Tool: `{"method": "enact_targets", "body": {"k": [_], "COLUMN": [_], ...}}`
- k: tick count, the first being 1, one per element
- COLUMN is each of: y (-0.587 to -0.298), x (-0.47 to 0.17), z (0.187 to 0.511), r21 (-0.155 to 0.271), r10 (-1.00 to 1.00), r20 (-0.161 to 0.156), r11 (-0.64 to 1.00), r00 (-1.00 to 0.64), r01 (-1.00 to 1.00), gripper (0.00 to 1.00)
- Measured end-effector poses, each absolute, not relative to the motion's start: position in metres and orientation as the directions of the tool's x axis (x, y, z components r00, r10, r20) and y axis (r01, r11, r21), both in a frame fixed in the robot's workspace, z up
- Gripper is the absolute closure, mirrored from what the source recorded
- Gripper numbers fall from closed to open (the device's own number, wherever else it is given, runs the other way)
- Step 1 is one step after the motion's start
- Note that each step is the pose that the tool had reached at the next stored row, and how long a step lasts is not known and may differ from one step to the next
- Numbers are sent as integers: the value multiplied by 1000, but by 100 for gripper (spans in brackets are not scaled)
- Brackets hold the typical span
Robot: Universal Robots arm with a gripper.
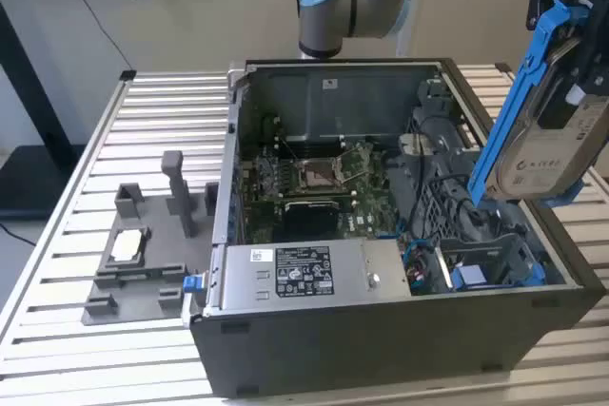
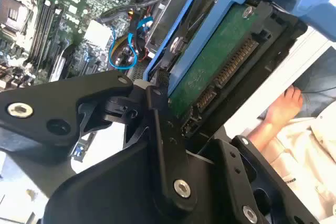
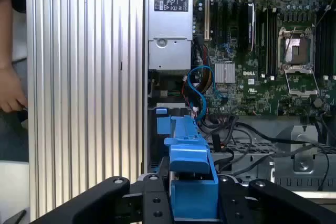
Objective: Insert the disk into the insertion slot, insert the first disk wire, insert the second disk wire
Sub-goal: 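Insert the disk into the insertion slot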
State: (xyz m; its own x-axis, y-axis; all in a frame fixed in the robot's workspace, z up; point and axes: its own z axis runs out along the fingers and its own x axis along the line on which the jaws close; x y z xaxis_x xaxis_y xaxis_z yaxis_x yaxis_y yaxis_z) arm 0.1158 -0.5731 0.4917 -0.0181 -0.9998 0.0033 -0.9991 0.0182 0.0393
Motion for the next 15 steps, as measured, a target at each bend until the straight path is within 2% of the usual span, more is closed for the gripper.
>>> {"method": "enact_targets", "body": {"k": [15], "y": [-573], "x": [116], "z": [487], "r21": [40], "r10": [-1000], "r20": [3], "r11": [18], "r00": [-18], "r01": [-999], "gripper": [67]}}
